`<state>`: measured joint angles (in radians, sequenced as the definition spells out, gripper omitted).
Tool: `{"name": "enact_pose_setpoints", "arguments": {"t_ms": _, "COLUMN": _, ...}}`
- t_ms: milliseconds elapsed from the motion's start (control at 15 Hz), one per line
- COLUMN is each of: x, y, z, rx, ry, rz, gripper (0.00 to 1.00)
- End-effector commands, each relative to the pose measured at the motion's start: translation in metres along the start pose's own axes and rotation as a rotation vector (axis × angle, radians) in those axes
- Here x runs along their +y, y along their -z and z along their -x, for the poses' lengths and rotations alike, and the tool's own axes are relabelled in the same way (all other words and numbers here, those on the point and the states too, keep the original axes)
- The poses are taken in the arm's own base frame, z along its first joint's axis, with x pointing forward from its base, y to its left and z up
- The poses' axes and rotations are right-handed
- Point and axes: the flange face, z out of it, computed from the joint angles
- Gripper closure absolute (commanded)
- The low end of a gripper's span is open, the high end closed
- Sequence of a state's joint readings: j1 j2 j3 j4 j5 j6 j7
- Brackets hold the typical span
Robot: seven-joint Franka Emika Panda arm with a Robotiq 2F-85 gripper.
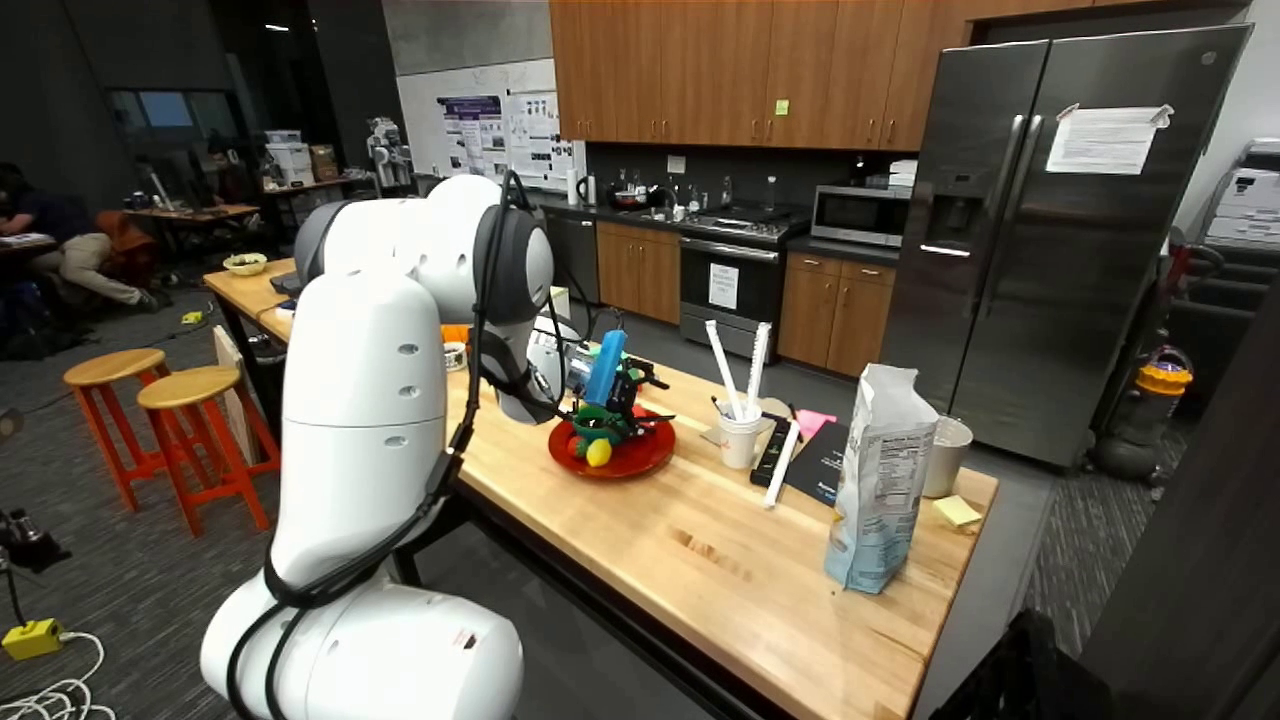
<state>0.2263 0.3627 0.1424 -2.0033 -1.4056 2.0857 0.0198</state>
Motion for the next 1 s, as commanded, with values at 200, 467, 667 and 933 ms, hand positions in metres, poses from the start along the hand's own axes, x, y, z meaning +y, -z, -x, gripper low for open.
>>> {"name": "enact_pose_setpoints", "arguments": {"t_ms": 200, "x": 0.0029, "y": -0.0008, "z": -0.0015, "rx": -0.004, "ry": -0.004, "rz": 0.052, "gripper": 0.00}}
{"name": "enact_pose_setpoints", "arguments": {"t_ms": 467, "x": 0.0044, "y": -0.0011, "z": -0.0021, "rx": 0.008, "ry": 0.005, "rz": 0.094, "gripper": 0.00}}
{"name": "enact_pose_setpoints", "arguments": {"t_ms": 667, "x": 0.0028, "y": 0.0011, "z": -0.0040, "rx": 0.031, "ry": -0.004, "rz": 0.071, "gripper": 0.00}}
{"name": "enact_pose_setpoints", "arguments": {"t_ms": 933, "x": -0.0004, "y": 0.0062, "z": -0.0095, "rx": 0.092, "ry": -0.019, "rz": 0.022, "gripper": 0.31}}
